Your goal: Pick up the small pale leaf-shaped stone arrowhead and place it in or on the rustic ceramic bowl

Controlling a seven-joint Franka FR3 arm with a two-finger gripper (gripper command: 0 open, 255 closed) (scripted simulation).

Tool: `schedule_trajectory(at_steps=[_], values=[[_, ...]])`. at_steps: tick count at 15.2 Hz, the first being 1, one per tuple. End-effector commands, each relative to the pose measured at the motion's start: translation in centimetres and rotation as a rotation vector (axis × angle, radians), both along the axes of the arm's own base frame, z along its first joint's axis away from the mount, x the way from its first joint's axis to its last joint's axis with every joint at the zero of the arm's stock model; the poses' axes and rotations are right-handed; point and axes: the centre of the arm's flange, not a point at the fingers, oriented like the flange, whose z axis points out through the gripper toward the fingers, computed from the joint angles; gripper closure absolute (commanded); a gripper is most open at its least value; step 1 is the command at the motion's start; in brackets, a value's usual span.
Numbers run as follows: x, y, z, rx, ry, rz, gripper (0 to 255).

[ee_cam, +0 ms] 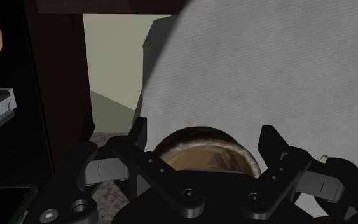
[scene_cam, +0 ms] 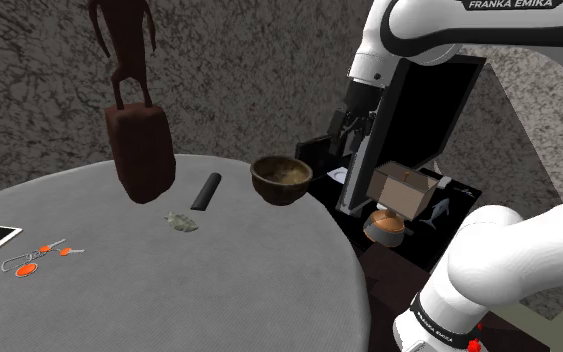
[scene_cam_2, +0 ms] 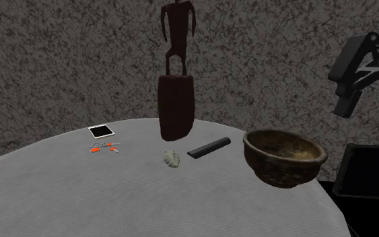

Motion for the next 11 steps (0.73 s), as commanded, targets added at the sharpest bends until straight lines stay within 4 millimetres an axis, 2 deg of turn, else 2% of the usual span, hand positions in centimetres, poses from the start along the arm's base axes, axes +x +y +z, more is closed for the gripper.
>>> schedule_trajectory(at_steps=[1,11], values=[[0.0,0.0,0.0,0.000,0.000,0.000,0],[6.9,10.1,-5.0,-0.004,-0.001,-0.010,0]])
